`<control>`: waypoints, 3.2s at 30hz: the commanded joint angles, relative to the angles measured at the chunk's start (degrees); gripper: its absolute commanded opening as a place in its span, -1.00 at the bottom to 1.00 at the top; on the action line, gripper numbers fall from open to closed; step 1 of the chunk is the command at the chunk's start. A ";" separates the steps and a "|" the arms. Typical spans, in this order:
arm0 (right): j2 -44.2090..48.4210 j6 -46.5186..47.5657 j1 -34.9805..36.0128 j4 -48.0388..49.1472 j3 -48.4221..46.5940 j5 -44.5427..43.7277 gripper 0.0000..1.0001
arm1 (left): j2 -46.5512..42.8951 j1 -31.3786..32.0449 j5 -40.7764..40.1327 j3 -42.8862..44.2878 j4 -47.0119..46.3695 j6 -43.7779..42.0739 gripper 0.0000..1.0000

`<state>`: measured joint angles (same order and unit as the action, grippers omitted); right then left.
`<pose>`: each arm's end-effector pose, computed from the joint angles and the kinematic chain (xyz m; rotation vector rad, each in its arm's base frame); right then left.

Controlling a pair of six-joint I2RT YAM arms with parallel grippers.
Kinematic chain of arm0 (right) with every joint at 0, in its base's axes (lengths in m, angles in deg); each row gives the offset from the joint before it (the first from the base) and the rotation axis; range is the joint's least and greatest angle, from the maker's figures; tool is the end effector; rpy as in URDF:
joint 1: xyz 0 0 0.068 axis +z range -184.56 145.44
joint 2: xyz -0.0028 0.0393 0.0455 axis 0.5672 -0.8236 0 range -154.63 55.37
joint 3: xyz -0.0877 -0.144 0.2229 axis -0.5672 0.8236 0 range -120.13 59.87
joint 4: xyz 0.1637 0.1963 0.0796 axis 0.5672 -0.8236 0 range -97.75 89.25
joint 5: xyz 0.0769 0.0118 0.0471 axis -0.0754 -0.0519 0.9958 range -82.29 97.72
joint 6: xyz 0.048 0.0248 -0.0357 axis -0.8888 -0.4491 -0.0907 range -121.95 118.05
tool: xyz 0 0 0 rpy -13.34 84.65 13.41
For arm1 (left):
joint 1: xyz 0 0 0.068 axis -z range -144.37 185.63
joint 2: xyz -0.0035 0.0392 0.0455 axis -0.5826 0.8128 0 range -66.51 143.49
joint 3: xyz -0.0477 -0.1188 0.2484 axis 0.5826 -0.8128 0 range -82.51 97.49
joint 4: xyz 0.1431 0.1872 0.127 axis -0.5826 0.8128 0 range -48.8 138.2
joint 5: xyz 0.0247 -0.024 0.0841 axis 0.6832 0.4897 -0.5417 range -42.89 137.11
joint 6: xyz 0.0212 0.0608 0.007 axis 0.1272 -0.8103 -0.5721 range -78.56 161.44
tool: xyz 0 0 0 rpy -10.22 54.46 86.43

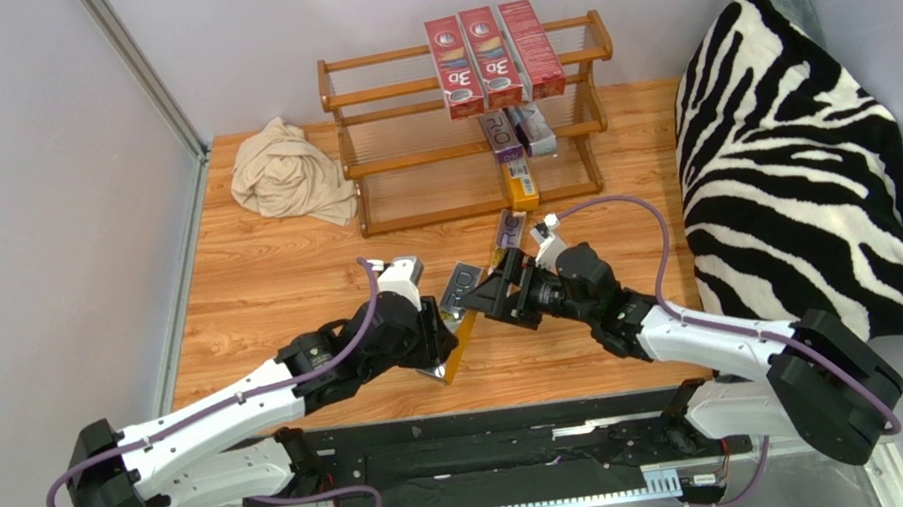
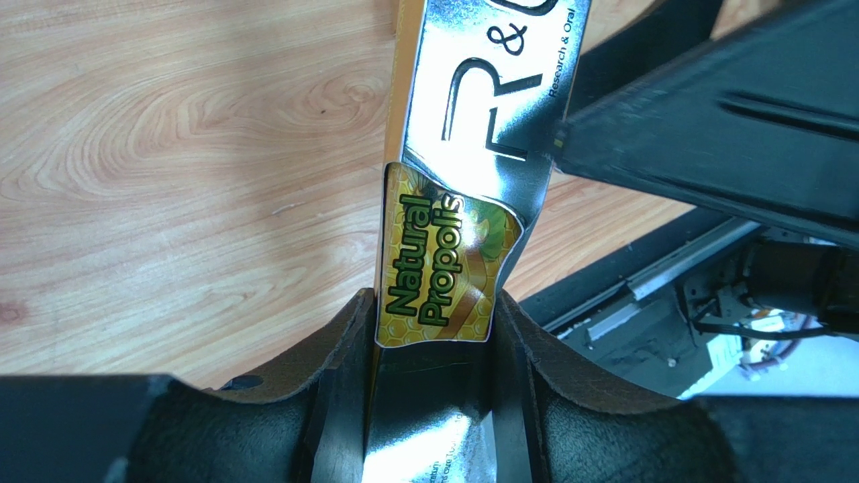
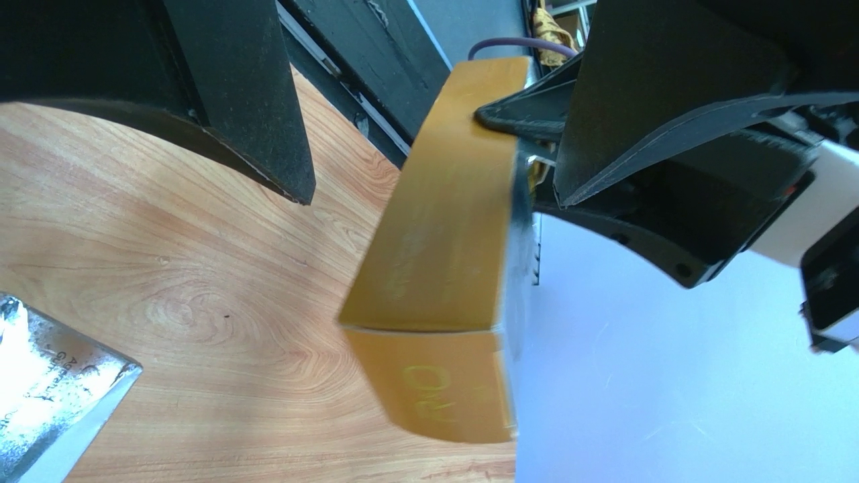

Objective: Place and organize the toothpastes onto the shelf

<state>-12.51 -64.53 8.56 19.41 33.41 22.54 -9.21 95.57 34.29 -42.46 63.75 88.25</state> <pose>0.1817 0.1879 0.1984 0.1811 2.2263 1.3877 0.1232 -0.1904 0.2451 0.1459 2.3494 -0.7261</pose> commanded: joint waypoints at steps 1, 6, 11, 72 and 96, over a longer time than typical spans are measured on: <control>-1.20 -1.31 0.39 3.92 -0.88 -1.47 0.87 | -3.42 1.14 -0.98 2.23 -1.27 1.45 -0.08; -4.36 -2.80 0.48 10.24 -0.44 -0.33 0.75 | -4.12 3.07 -0.45 1.87 -2.59 0.92 -0.07; -6.39 -4.30 0.66 14.99 -0.35 1.86 0.37 | -4.12 3.69 -0.98 1.52 -2.42 0.74 -0.01; 12.76 23.12 -1.72 -7.41 -10.98 16.12 0.83 | -7.64 -17.49 41.92 -10.70 -42.58 -4.89 -0.33; 32.28 15.92 -2.51 -7.16 -5.45 10.30 1.00 | -1.40 -22.76 50.44 12.68 -48.20 1.17 -0.32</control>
<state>20.04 -45.76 6.22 7.21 28.01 32.75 -11.42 72.99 81.79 -31.37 21.26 86.59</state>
